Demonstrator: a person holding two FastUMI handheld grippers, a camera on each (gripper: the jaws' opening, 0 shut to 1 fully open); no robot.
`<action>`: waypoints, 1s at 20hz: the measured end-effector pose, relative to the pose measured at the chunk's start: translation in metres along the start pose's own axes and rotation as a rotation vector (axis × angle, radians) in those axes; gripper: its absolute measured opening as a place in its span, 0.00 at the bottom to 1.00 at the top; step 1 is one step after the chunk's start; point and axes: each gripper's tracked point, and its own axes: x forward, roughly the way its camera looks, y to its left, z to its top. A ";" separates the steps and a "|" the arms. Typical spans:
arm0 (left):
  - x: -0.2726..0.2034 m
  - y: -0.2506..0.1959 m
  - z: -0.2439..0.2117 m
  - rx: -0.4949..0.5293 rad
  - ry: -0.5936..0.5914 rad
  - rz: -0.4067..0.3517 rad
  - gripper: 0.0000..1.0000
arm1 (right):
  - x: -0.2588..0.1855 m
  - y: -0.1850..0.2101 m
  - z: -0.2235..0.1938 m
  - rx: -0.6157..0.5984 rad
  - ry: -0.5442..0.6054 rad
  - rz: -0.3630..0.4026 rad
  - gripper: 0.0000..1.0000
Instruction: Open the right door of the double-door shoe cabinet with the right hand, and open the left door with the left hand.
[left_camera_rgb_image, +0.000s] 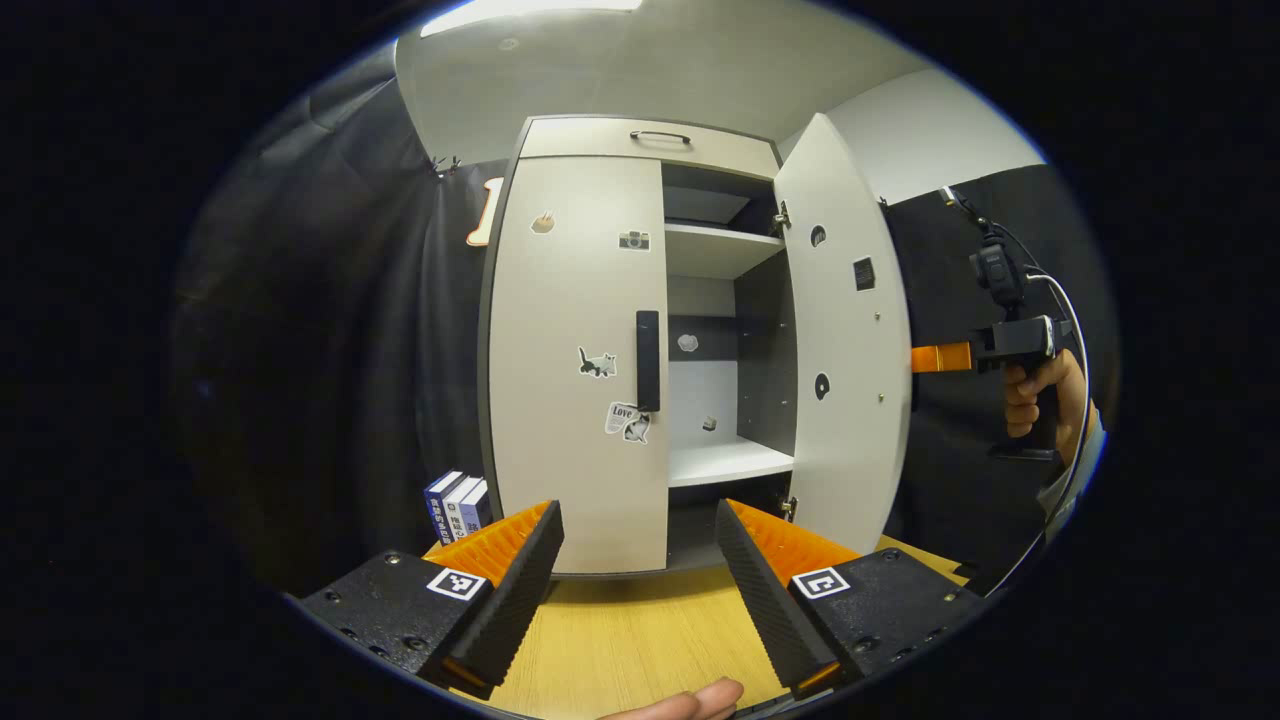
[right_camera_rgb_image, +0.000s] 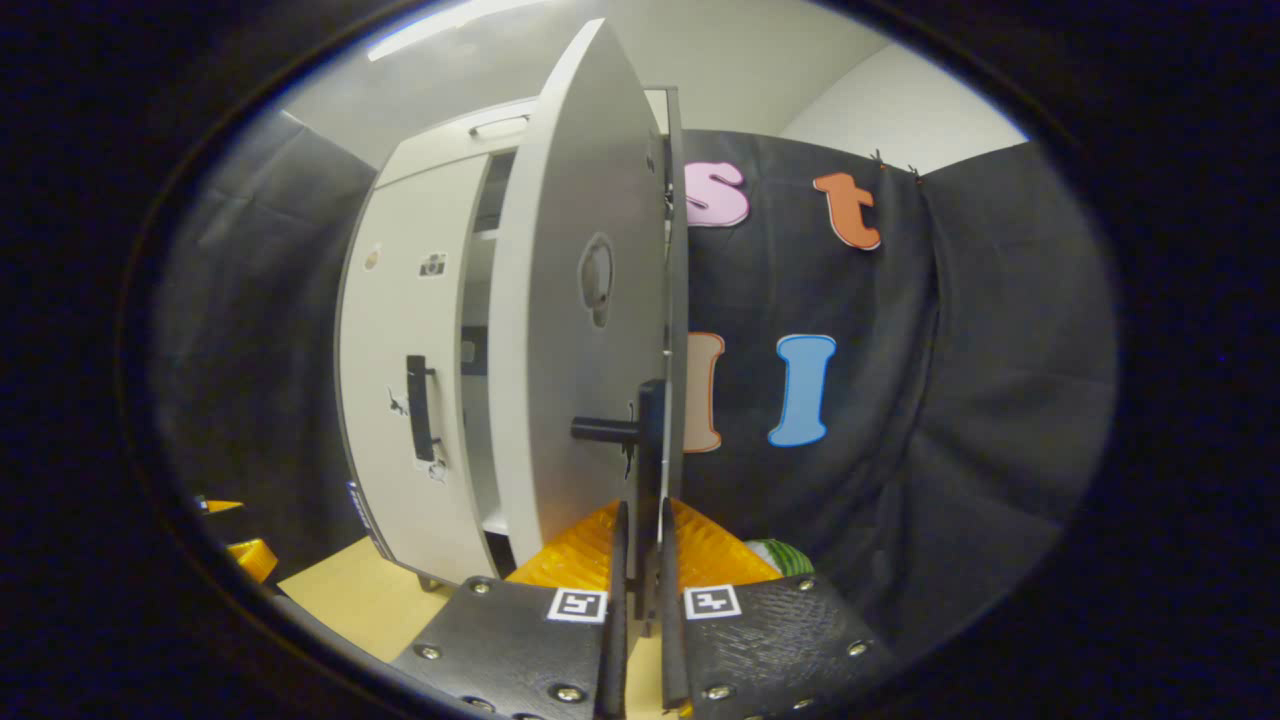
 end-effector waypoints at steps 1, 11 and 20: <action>0.000 -0.004 -0.001 -0.004 0.005 -0.007 0.96 | -0.001 -0.012 0.000 0.006 -0.003 -0.025 0.08; -0.010 -0.008 0.003 0.031 -0.006 -0.007 0.96 | 0.008 -0.020 -0.011 0.220 -0.005 0.182 0.04; 0.003 0.019 -0.002 0.006 0.023 0.031 0.96 | -0.002 -0.043 -0.015 0.200 -0.043 0.117 0.27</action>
